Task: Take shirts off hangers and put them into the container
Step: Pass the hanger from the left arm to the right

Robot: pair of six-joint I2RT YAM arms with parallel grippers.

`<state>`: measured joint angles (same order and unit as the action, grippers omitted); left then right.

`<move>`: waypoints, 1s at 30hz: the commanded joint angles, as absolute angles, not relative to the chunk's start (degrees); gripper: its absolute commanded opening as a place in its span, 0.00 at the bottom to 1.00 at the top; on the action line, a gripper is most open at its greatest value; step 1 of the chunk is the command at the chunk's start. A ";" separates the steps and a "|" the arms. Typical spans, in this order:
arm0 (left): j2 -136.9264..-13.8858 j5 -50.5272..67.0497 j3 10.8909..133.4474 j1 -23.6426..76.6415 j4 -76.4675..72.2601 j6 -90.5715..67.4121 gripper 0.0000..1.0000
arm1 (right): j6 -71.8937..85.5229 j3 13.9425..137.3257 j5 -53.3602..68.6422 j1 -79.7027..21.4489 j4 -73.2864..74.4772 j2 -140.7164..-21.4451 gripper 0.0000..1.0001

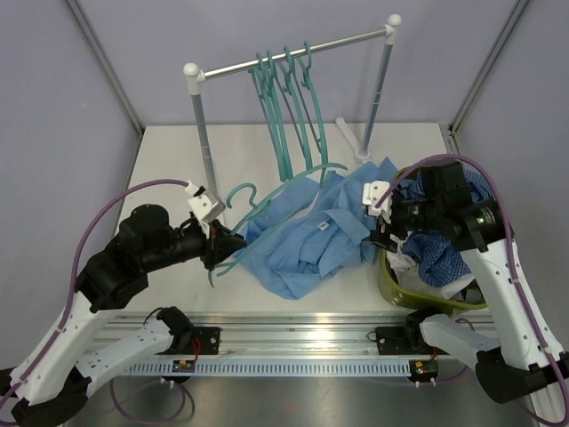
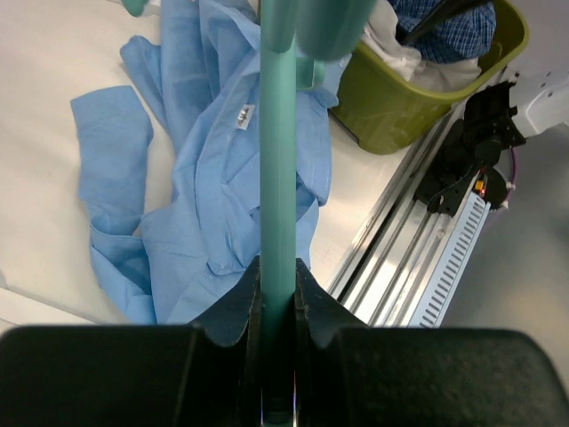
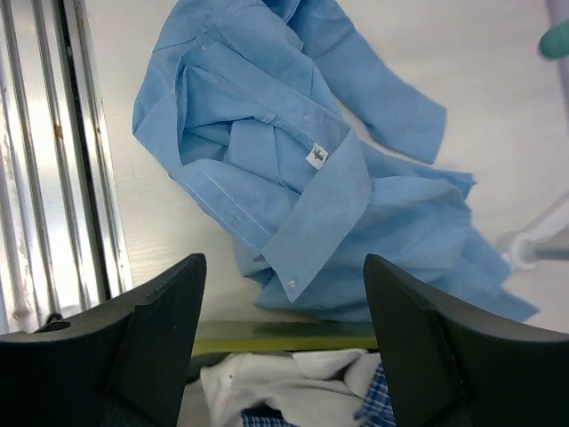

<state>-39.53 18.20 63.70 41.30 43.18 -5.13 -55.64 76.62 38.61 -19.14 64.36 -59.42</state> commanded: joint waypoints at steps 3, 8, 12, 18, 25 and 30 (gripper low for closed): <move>-43.23 22.76 67.58 41.48 47.43 1.82 0.00 | -69.34 82.61 39.64 -18.37 79.44 -57.58 0.80; -44.74 26.54 66.10 41.57 52.56 7.37 0.00 | -71.09 85.16 42.08 -17.67 80.93 -57.74 0.80; -43.60 27.77 63.11 42.36 51.16 10.28 0.00 | -74.70 86.66 50.70 -17.75 83.32 -60.89 0.81; -45.35 28.04 63.28 44.99 49.75 12.74 0.00 | -75.68 88.15 57.57 -18.45 84.37 -67.40 0.83; -49.74 26.63 65.56 46.49 47.20 14.41 0.00 | -69.10 86.58 56.96 -29.87 82.45 -72.24 0.81; -52.03 24.96 67.24 47.11 45.88 15.47 0.00 | -69.87 87.01 56.96 -31.20 83.76 -73.74 0.67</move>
